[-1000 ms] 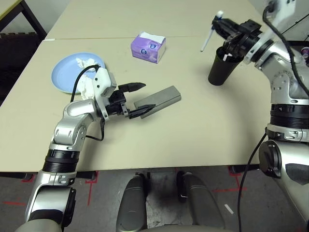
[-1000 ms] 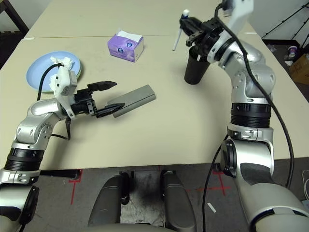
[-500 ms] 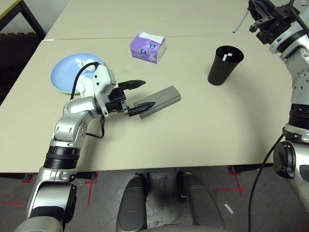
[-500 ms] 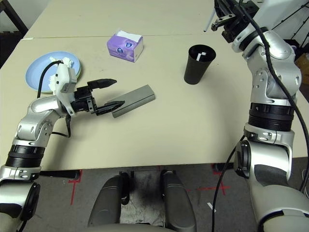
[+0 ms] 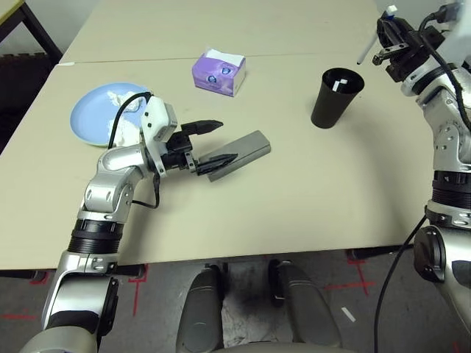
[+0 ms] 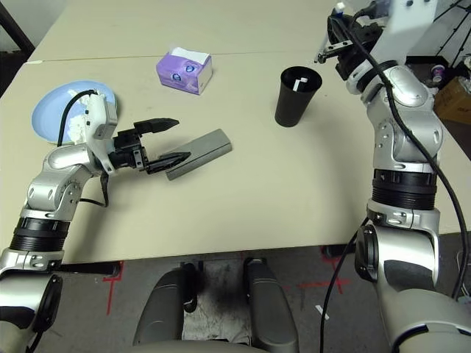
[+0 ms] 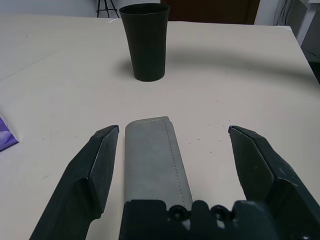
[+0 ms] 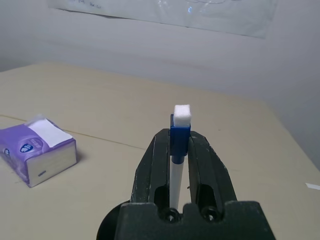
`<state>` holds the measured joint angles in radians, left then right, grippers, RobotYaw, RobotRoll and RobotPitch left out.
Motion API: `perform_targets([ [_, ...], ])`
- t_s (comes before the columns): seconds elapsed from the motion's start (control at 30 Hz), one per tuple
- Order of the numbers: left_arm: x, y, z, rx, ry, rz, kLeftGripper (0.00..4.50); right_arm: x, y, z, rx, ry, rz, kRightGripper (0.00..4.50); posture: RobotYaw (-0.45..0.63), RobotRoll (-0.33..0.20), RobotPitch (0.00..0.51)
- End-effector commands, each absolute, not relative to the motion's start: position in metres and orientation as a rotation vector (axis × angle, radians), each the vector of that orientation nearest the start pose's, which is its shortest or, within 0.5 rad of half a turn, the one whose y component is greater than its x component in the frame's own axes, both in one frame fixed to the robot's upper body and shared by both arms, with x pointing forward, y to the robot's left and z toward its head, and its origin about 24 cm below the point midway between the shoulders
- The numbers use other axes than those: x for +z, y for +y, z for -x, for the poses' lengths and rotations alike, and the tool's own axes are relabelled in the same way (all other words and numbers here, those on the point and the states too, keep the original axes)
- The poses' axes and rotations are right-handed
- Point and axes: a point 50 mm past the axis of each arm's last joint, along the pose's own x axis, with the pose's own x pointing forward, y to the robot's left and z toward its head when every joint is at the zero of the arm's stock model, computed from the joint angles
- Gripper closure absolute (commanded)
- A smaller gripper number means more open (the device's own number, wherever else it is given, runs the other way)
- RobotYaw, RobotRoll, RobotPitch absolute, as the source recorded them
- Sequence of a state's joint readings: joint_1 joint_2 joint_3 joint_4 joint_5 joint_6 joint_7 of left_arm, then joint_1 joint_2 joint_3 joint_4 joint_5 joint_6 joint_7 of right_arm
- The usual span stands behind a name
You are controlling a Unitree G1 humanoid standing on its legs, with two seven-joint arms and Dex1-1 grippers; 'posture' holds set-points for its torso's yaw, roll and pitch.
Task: Organize and tidy the items on the table.
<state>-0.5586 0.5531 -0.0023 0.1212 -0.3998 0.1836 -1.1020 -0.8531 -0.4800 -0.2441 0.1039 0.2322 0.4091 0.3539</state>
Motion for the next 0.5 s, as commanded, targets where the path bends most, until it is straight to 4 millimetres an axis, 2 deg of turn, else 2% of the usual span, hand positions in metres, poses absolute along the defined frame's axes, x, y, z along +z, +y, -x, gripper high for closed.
perform_targets([
  [0.03, 0.1779, 0.1761, -0.3096, -1.151, -0.146, -0.284, 0.00, 0.2788, -0.2159, -0.3457, 0.228, -0.384, 0.155, 4.17, -0.01, 0.000, 0.187],
  [0.5, 0.1787, 0.1752, -0.3084, -1.145, -0.146, -0.281, 0.00, 0.2695, -0.2083, -0.3465, 0.261, -0.327, 0.111, 4.17, -0.01, 0.000, 0.189],
])
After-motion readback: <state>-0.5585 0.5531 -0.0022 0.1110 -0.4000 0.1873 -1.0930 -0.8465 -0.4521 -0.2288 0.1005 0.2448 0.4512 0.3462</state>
